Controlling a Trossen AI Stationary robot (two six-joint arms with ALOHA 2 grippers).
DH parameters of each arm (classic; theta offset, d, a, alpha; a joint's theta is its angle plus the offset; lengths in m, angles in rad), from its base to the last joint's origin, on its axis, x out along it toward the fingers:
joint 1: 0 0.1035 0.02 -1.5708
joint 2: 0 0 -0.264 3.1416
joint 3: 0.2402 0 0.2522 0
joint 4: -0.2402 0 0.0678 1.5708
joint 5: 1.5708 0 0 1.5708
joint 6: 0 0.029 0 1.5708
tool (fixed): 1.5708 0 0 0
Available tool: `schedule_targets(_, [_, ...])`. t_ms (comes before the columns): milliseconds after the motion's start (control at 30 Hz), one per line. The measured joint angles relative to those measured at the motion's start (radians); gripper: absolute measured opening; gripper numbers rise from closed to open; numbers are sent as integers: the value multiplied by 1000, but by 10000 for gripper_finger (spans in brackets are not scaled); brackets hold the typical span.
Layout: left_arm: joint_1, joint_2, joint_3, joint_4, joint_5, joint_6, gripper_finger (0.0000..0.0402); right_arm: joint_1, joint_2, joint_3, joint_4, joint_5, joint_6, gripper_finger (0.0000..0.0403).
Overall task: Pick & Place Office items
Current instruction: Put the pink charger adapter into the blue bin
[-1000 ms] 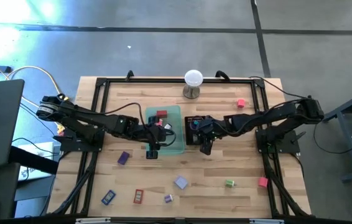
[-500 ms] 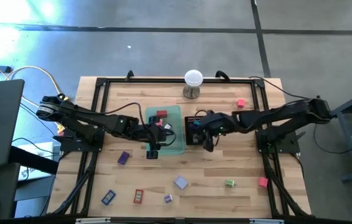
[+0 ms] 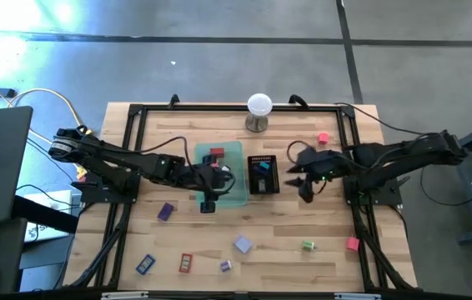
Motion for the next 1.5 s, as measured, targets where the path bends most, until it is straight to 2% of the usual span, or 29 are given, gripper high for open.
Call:
schedule_targets(133, [0, 0, 0, 51, 0, 0, 176, -88, -22, -1, -211, 129, 162, 188])
schedule_targets(267, [0, 0, 0, 138, 0, 0, 176, -245, -20, -1, -339, 141, 286, 188])
schedule_targets(400, [0, 0, 0, 170, 0, -32, 176, -409, -20, -1, -339, 134, 236, 188])
schedule_targets(567, [0, 5, 0, 167, 0, -75, 176, -619, -7, -2, -335, 26, 162, 194])
schedule_targets(700, [-4, 6, 0, 139, 0, -85, 176, -748, 33, -17, -339, -46, 138, 222])
schedule_targets(900, [-5, 6, 0, 95, 1, -177, 176, -898, 162, -21, -334, -39, 154, 281])
schedule_targets(1100, [-5, 6, 0, 69, 1, -197, 176, -989, 332, -21, -314, -35, 255, 304])
schedule_targets(1333, [-5, 6, 0, 58, 1, -192, 176, -1058, 513, -21, -177, -18, 175, 296])
schedule_targets(1500, [-5, 6, 0, 47, 1, -192, 176, -1052, 558, -21, -178, 23, 183, 295])
